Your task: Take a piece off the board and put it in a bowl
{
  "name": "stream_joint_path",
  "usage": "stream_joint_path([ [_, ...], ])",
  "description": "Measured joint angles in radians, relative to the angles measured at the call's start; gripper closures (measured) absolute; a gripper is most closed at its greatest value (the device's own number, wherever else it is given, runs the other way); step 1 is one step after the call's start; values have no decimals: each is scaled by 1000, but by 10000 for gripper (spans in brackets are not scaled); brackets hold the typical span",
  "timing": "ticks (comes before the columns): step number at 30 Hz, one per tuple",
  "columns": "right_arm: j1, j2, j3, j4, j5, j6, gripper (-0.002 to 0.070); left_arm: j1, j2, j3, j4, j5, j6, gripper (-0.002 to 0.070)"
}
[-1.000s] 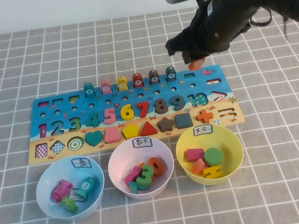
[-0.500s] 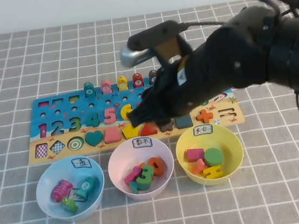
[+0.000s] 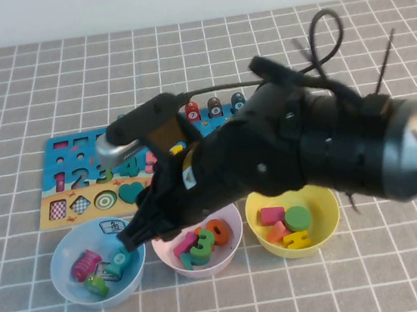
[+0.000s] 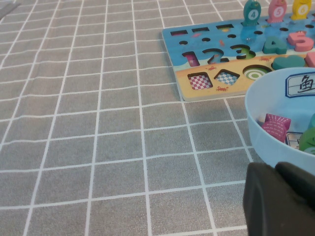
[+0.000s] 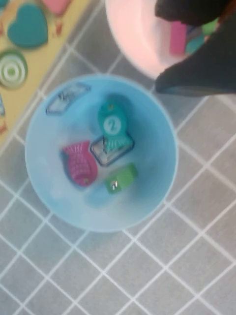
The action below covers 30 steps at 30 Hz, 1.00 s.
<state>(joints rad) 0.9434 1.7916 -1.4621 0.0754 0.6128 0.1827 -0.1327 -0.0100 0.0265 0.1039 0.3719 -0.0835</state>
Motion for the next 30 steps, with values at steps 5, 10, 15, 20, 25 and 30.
stream_joint_path([
  [5, 22, 68, -55, 14, -4, 0, 479, 0, 0, 0, 0, 0, 0, 676],
  [10, 29, 150, -137, 16, 9, 0, 480, 0, 0, 0, 0, 0, 0, 676],
  [15, 42, 231, -238, 19, 61, 0, 480, 0, 0, 0, 0, 0, 0, 676],
  [20, 56, 301, -323, 25, 97, 0, 480, 0, 0, 0, 0, 0, 0, 676],
  [25, 65, 358, -392, 29, 115, 0, 480, 0, 0, 0, 0, 0, 0, 676],
  [30, 65, 414, -449, 29, 136, 0, 480, 0, 0, 0, 0, 0, 0, 676],
])
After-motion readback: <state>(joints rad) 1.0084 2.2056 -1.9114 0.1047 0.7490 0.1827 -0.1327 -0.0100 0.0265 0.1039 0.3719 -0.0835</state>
